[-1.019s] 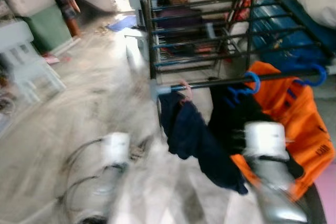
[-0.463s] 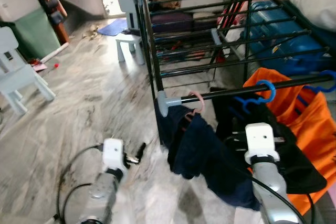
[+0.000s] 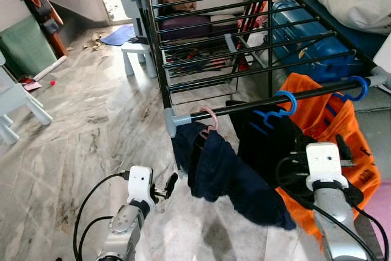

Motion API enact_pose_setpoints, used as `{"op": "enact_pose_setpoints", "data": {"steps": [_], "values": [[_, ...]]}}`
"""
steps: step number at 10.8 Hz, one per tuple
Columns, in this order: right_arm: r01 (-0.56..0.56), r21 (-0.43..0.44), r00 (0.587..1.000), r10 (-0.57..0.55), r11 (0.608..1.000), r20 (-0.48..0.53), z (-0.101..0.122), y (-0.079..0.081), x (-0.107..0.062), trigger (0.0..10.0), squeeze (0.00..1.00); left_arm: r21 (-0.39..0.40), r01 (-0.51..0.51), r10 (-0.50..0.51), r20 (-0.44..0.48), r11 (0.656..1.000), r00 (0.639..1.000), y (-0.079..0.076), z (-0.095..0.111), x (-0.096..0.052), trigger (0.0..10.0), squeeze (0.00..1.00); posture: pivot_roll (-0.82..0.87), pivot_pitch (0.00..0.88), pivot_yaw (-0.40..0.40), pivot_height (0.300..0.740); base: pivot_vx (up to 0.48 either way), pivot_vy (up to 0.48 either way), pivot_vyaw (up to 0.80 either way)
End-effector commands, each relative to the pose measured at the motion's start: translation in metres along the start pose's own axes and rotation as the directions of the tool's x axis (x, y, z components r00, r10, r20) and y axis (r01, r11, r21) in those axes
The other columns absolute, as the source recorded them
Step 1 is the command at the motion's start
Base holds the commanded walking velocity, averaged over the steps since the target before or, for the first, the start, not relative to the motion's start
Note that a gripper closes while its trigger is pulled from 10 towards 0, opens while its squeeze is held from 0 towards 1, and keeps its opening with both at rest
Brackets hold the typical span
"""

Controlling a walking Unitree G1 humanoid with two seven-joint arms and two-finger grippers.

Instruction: Hang hanger

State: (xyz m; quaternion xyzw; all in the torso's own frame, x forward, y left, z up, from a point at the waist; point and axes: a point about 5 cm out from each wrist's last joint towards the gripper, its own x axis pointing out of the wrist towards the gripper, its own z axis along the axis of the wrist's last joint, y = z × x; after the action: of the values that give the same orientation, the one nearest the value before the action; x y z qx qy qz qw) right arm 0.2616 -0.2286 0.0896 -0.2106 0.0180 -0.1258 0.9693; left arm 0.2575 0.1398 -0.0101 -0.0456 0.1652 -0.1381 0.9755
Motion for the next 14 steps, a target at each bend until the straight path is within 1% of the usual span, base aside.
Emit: {"op": "enact_pose_setpoints", "data": {"steps": [1, 3, 4, 5, 6, 7, 8, 9, 10, 11, 12, 13, 14], "values": [[-0.008, 0.005, 1.0, 0.008, 1.0, -0.007, 0.0, -0.008, 0.002, 10.0, 0.0, 0.019, -0.003, 0.003, 0.001, 1.0, 1.0, 0.006, 0.002, -0.001, 10.0, 0.0, -0.13, 0.016, 0.114, 0.74, 0.0, 0.0, 0.0], [-0.16, 0.01, 0.985, 0.16, 0.987, -0.069, -0.006, -0.029, 0.019, 10.0, 0.0, 0.029, 0.005, -0.005, -0.007, 1.0, 1.0, 0.006, 0.001, -0.001, 10.0, 0.0, -0.13, 0.034, 0.122, 0.74, 0.0, 0.0, 0.0], [-0.213, -0.016, 0.974, 0.211, 0.977, -0.084, -0.006, -0.039, 0.027, 10.0, 0.0, 0.031, 0.006, -0.006, -0.009, 1.0, 1.0, 0.005, 0.0, -0.003, 10.0, 0.0, -0.12, 0.035, 0.124, 0.74, 0.0, 0.0, 0.0], [-0.287, -0.024, 0.954, 0.283, 0.958, -0.099, -0.003, -0.046, 0.038, 10.0, 0.0, 0.032, 0.007, -0.007, -0.013, 0.999, 1.0, 0.004, -0.001, -0.003, 10.0, 0.0, -0.12, 0.037, 0.125, 0.74, 0.0, 0.0, 0.0], [-0.373, -0.029, 0.925, 0.369, 0.927, -0.093, 0.005, -0.046, 0.048, 10.0, 0.0, 0.032, 0.008, -0.007, -0.015, 0.999, 1.0, 0.003, -0.002, -0.003, 10.0, 0.0, -0.12, 0.034, 0.125, 0.74, 0.0, 0.0, 0.0], [-0.452, -0.022, 0.889, 0.448, 0.892, -0.1, 0.008, -0.042, 0.051, 10.0, 0.0, 0.032, 0.007, -0.007, -0.018, 0.999, 1.0, 0.002, -0.002, -0.003, 10.0, 0.0, -0.12, 0.031, 0.123, 0.74, 0.0, 0.0, 0.0], [-0.581, -0.049, 0.809, 0.571, 0.812, -0.141, 0.008, -0.037, 0.05, 8.5, 0.0, 0.031, 0.005, -0.005, -0.021, 0.999, 1.0, 0.001, -0.003, -0.002, 10.0, 0.0, -0.11, 0.027, 0.12, 0.74, 0.0, 0.0, 0.0], [-0.658, -0.087, 0.75, 0.64, 0.748, -0.168, 0.007, -0.038, 0.049, 10.0, 0.0, 0.03, 0.001, 0.0, -0.025, 1.0, 1.0, 0.001, -0.003, -0.002, 10.0, 0.0, -0.11, 0.025, 0.119, 0.74, 0.0, 0.0, 0.0], [-0.713, -0.136, 0.699, 0.687, 0.687, -0.196, 0.007, -0.041, 0.047, 10.0, 0.0, 0.027, -0.007, 0.008, -0.029, 1.0, 1.0, 0.002, -0.003, -0.002, 10.0, 0.0, -0.11, 0.024, 0.119, 0.74, 0.0, 0.0, 0.0], [-0.716, -0.146, 0.695, 0.68, 0.682, -0.233, 0.006, -0.05, 0.05, 10.0, 0.0, 0.026, -0.009, 0.01, -0.034, 1.0, 0.999, 0.003, -0.004, -0.002, 10.0, 0.0, -0.11, 0.025, 0.12, 0.74, 0.0, 0.0, 0.0], [-0.707, -0.195, 0.706, 0.661, 0.68, -0.253, 0.005, -0.056, 0.052, 8.2, 0.0, 0.026, -0.008, 0.009, -0.038, 1.0, 0.999, 0.004, -0.005, -0.003, 10.0, 0.0, -0.11, 0.025, 0.123, 0.74, 0.0, 0.0, 0.0], [-0.69, -0.175, 0.722, 0.647, 0.703, -0.245, 0.007, -0.063, 0.057, 0.0, 0.0, 0.028, -0.008, 0.009, -0.044, 1.0, 0.999, 0.005, -0.005, -0.003, 10.0, 0.0, -0.11, 0.023, 0.126, 0.74, 0.0, 0.0, 0.0], [-0.69, -0.18, 0.721, 0.647, 0.701, -0.249, 0.007, -0.064, 0.058, 0.0, 0.0, 0.029, -0.008, 0.009, -0.045, 1.0, 0.999, 0.005, -0.005, -0.003, 10.0, 0.0, -0.11, 0.023, 0.126, 0.74, 0.0, 0.0, 0.0]]}}
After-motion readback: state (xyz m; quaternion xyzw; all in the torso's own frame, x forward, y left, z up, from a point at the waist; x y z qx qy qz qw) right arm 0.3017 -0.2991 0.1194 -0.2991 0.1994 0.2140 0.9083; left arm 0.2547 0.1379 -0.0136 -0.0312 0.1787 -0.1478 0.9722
